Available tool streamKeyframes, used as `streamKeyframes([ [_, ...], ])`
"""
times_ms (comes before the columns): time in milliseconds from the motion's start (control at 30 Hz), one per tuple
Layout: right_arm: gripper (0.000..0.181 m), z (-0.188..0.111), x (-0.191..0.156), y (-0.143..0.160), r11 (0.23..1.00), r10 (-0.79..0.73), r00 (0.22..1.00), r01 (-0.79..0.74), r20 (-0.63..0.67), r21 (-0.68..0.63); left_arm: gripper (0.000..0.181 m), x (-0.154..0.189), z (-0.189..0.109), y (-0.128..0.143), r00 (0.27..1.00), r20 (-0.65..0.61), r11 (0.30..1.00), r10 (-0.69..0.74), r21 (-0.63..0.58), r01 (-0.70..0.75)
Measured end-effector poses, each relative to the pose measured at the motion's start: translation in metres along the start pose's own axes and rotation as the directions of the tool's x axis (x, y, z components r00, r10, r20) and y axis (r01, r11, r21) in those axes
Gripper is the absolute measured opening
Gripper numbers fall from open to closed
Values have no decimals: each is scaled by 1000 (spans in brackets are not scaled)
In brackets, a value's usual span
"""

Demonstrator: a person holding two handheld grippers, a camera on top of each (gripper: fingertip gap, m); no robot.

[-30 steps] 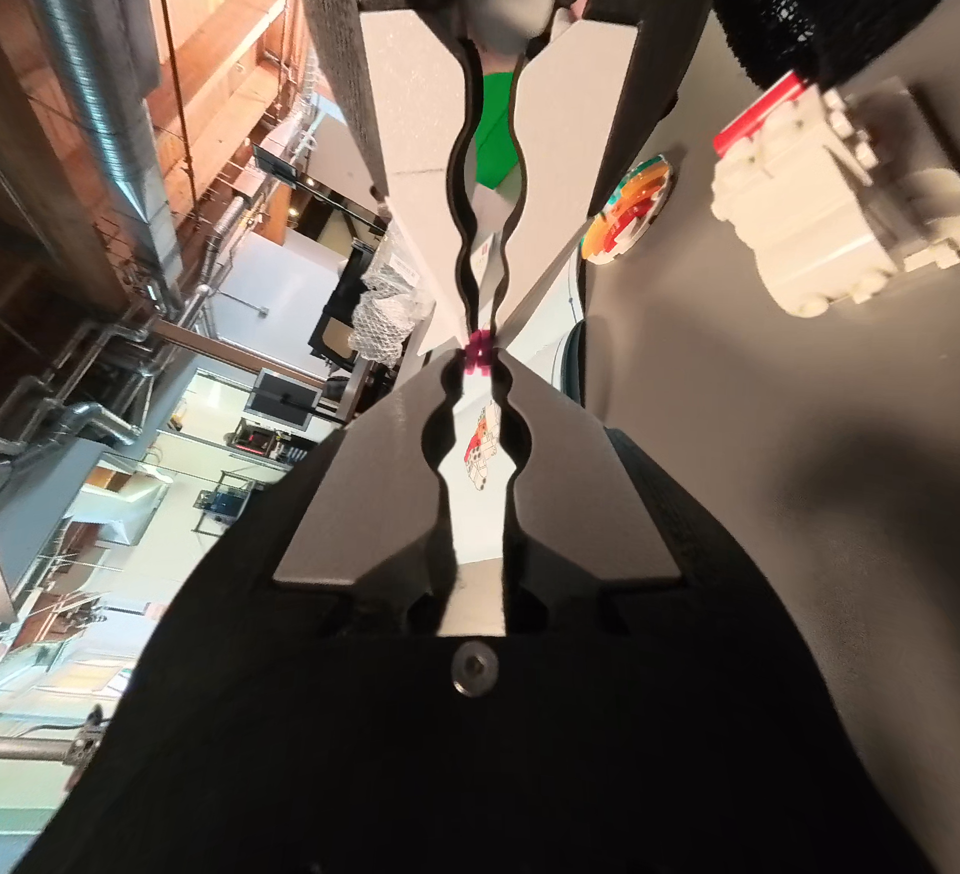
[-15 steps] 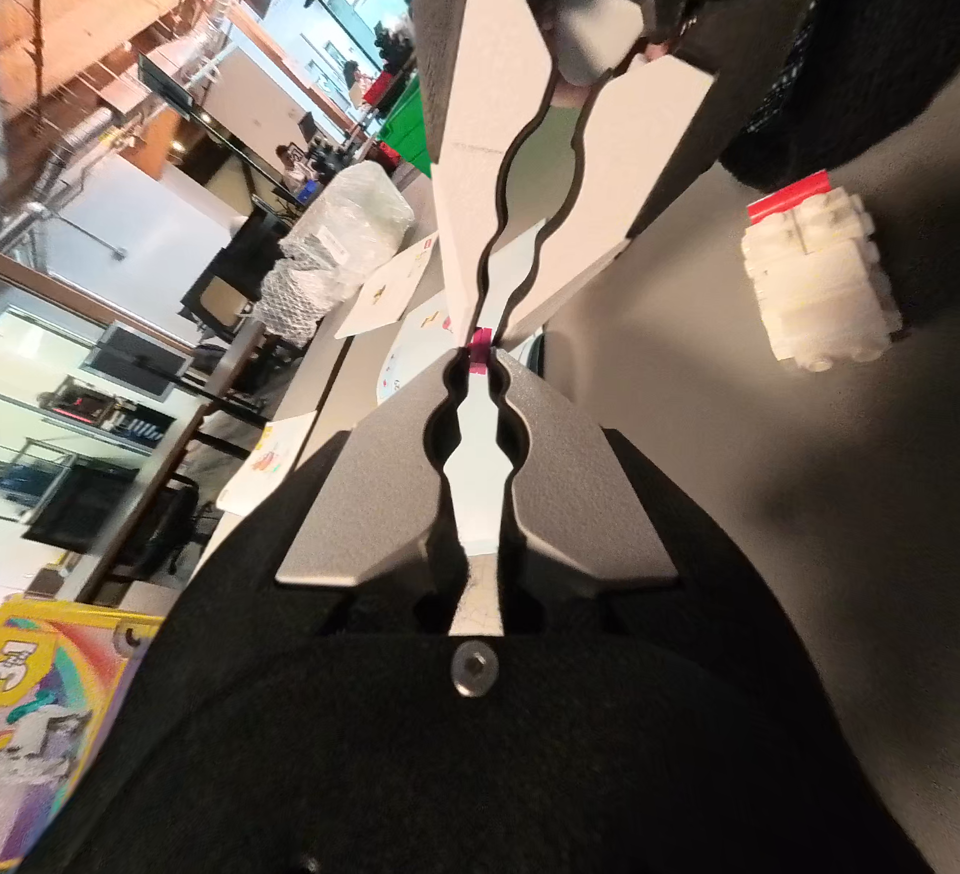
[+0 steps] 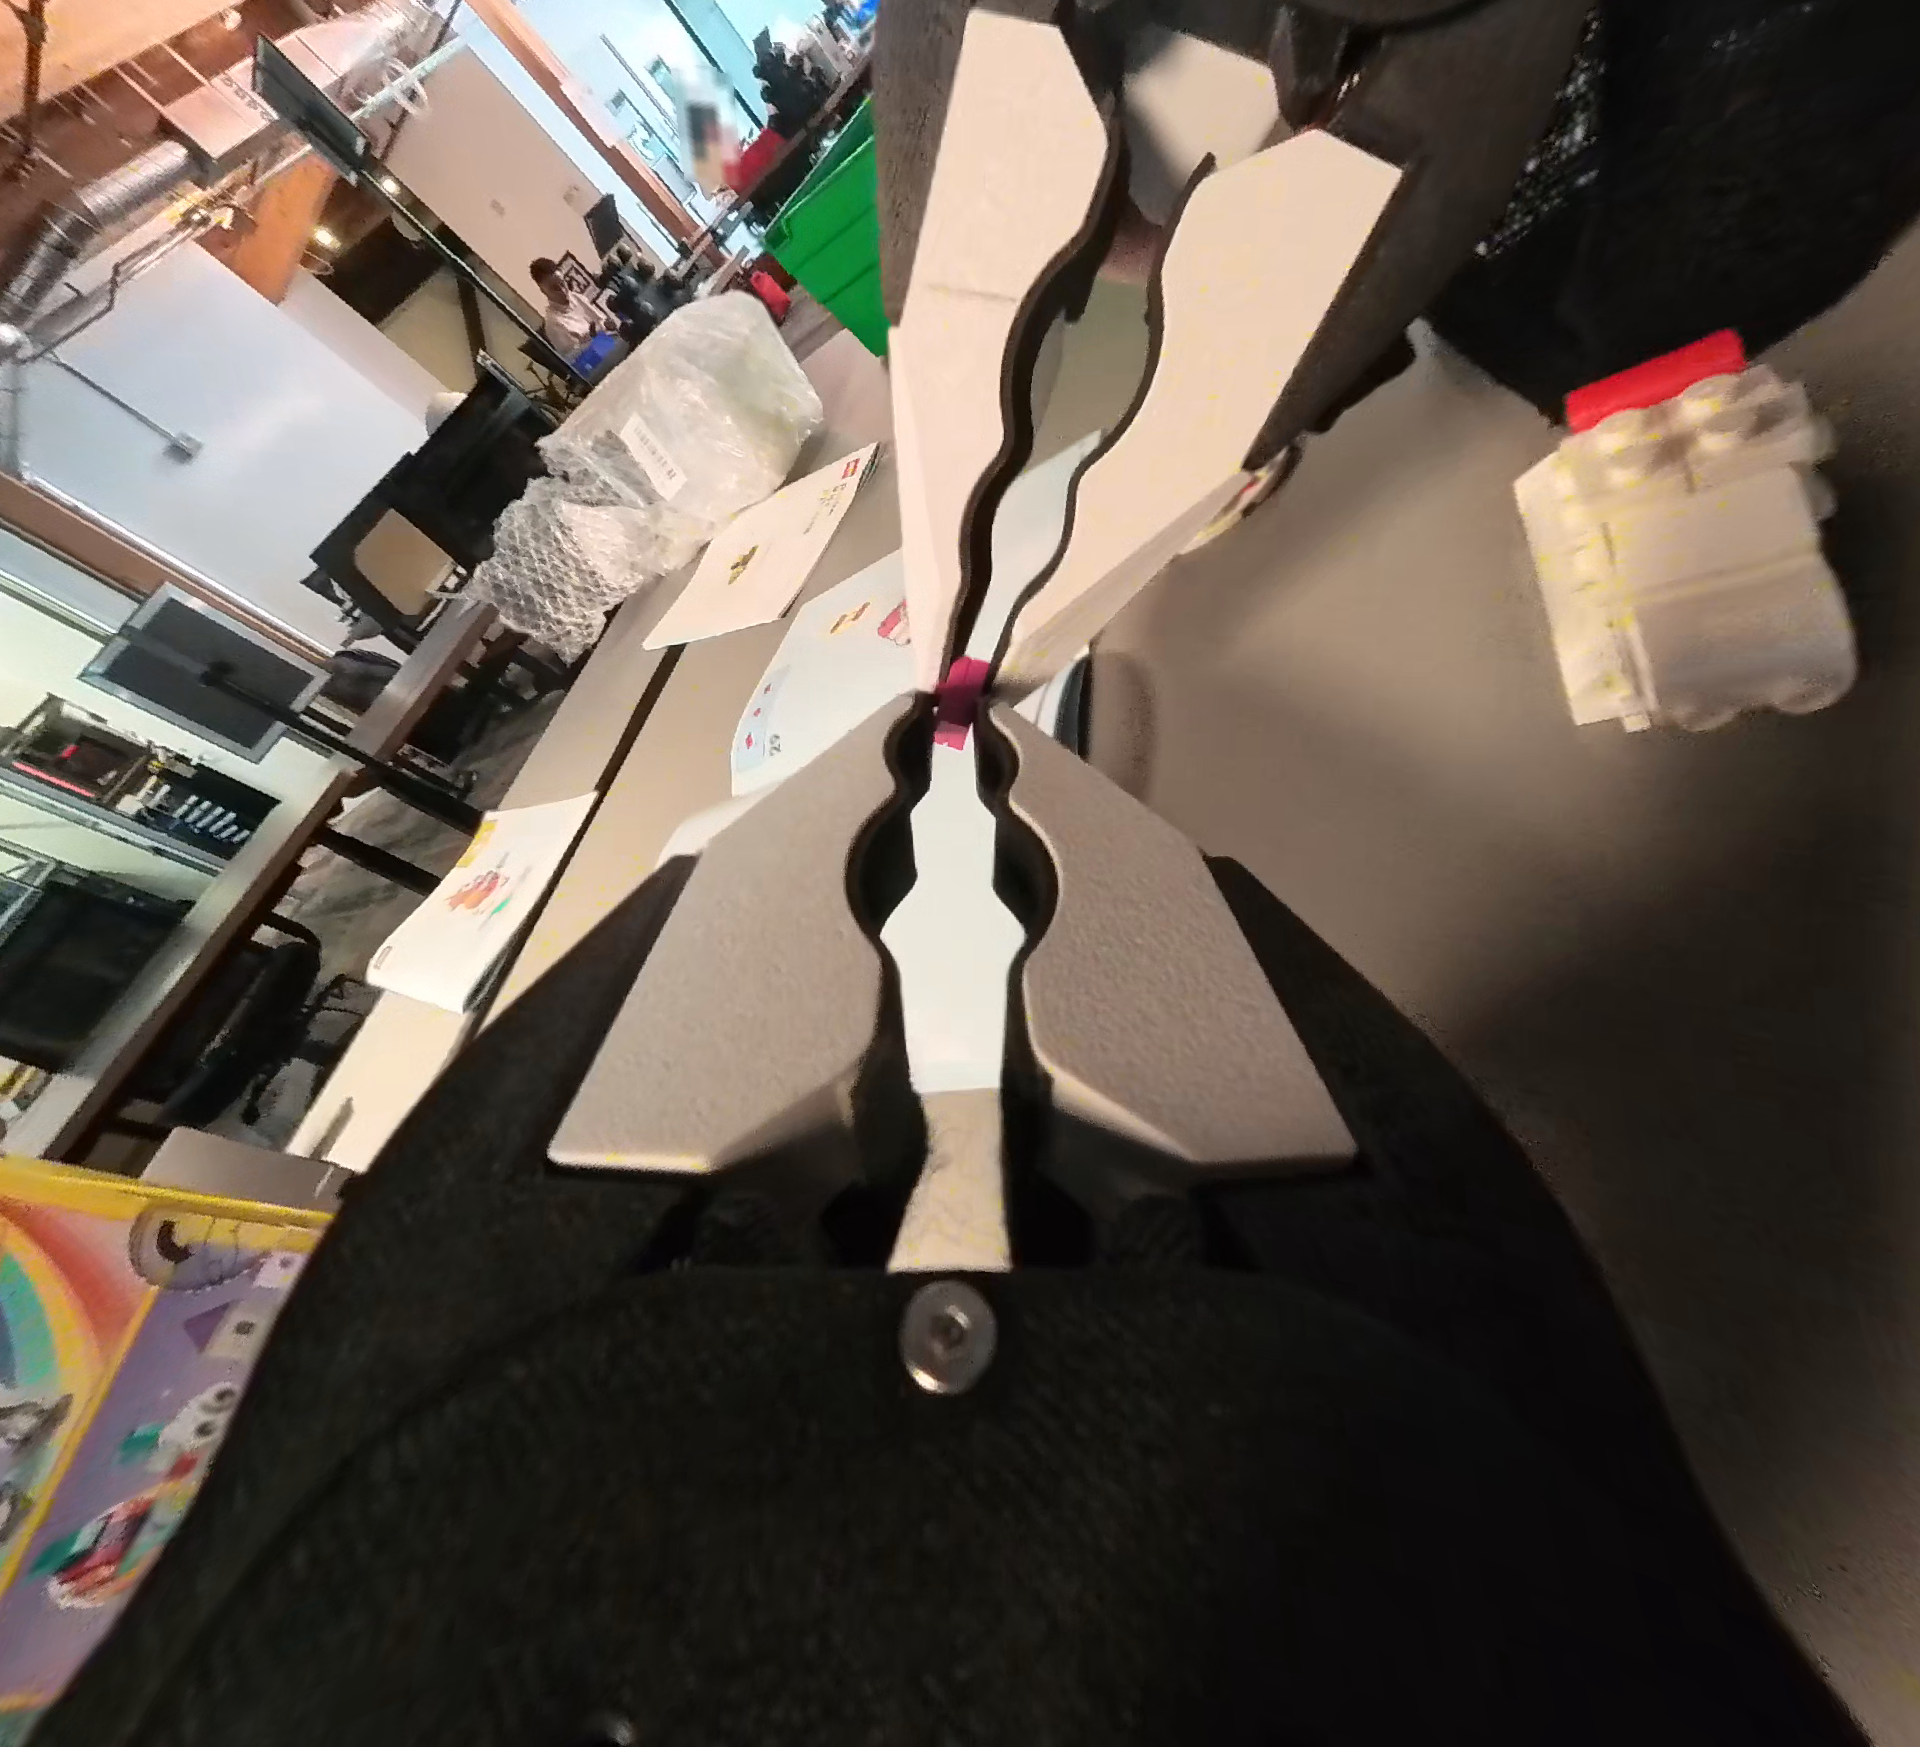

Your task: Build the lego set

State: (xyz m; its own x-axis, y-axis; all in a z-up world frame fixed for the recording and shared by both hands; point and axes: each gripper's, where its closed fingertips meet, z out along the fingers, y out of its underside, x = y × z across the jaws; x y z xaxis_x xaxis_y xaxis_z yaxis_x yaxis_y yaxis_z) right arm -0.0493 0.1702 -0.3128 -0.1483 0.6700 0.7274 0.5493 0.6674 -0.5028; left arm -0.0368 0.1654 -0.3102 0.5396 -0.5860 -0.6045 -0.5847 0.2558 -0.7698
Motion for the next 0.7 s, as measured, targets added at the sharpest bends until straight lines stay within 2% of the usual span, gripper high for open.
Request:
streamKeyframes([
  [67,5,1,3,-1,999,-4,999,5,-35,34,7,-3,0,1,998,8,998,-59,18,59],
  [133,5,-3,14,-4,996,-31,993,40,-117,74,11,-10,-2,-7,973,0,971,-230,68,230],
  [200,5,-11,22,-6,989,-81,977,102,-196,104,24,-16,-10,-28,897,-88,883,-433,160,442],
  [267,5,-20,30,-9,979,-100,955,144,-281,141,27,-19,-11,-29,837,-130,822,-531,160,546],
  [367,5,-29,32,-15,961,-155,922,224,-354,165,24,-13,-7,-29,788,-188,778,-586,139,612],
  [500,5,-33,31,-24,920,-283,843,373,-457,120,14,-11,-8,-34,792,-200,775,-578,171,608],
  [600,4,-29,24,-24,892,-368,803,447,-469,65,16,-7,-11,-41,783,-248,758,-570,210,618],
  [700,6,-28,23,-25,881,-389,782,470,-487,52,9,-10,-12,-39,793,-224,766,-566,213,607],
])
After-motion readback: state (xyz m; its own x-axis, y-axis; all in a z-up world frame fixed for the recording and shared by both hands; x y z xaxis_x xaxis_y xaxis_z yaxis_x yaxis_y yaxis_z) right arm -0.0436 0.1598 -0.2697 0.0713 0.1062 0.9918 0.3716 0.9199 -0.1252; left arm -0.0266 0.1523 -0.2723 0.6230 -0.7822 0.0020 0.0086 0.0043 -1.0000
